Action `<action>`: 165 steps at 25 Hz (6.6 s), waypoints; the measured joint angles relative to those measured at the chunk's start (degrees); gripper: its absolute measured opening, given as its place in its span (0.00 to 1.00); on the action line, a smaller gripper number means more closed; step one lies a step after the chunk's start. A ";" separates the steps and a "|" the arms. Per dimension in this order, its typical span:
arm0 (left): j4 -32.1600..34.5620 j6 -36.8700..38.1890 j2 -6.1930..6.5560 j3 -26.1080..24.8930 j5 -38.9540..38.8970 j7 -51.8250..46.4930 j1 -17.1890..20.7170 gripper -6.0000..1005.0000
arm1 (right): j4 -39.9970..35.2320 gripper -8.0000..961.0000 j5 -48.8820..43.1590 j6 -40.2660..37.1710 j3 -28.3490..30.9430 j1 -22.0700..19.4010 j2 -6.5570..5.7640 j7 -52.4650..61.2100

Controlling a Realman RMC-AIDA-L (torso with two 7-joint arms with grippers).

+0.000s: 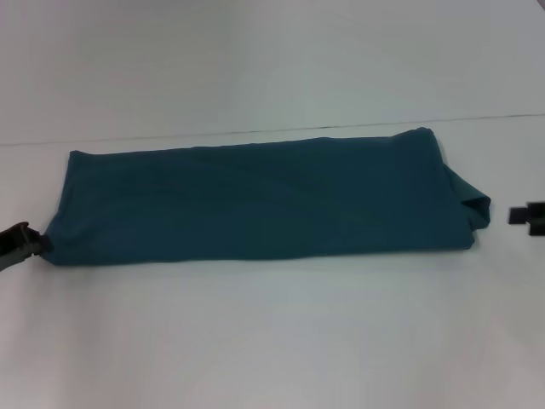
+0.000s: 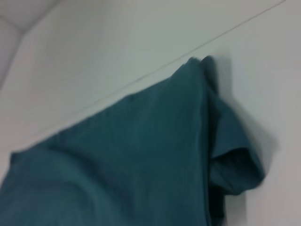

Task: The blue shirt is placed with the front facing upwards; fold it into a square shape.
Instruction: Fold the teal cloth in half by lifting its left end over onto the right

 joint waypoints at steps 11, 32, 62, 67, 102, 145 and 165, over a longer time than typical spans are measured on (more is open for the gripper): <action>0.01 0.11 0.00 0.14 -0.43 0.16 -0.24 0.03 | 0.74 0.60 -10.46 7.77 -0.97 7.47 3.81 7.49; -0.30 -0.72 -0.35 0.13 -0.37 0.49 -0.73 0.05 | 5.04 0.59 -14.28 15.89 -1.21 10.95 6.74 7.55; 0.57 3.24 -0.12 -0.10 0.09 0.08 0.36 0.07 | 4.54 0.01 -13.51 11.40 -1.01 7.95 4.24 7.62; 2.56 7.21 -0.91 -0.16 0.09 -0.09 2.02 0.08 | 4.07 0.01 -13.51 9.11 -1.27 7.27 4.07 7.62; 10.77 15.27 -1.73 -11.07 -4.24 -1.09 7.91 0.41 | -4.99 0.44 -6.25 0.38 6.71 1.81 4.18 2.76; -2.63 10.67 -3.42 -10.11 -12.77 3.91 7.90 0.95 | 0.13 0.70 14.56 -8.91 9.05 -4.74 11.35 -22.41; -5.68 -2.81 -4.15 -3.03 -14.85 5.50 1.13 0.96 | 1.00 0.70 14.42 -8.78 9.14 -4.56 11.30 -21.92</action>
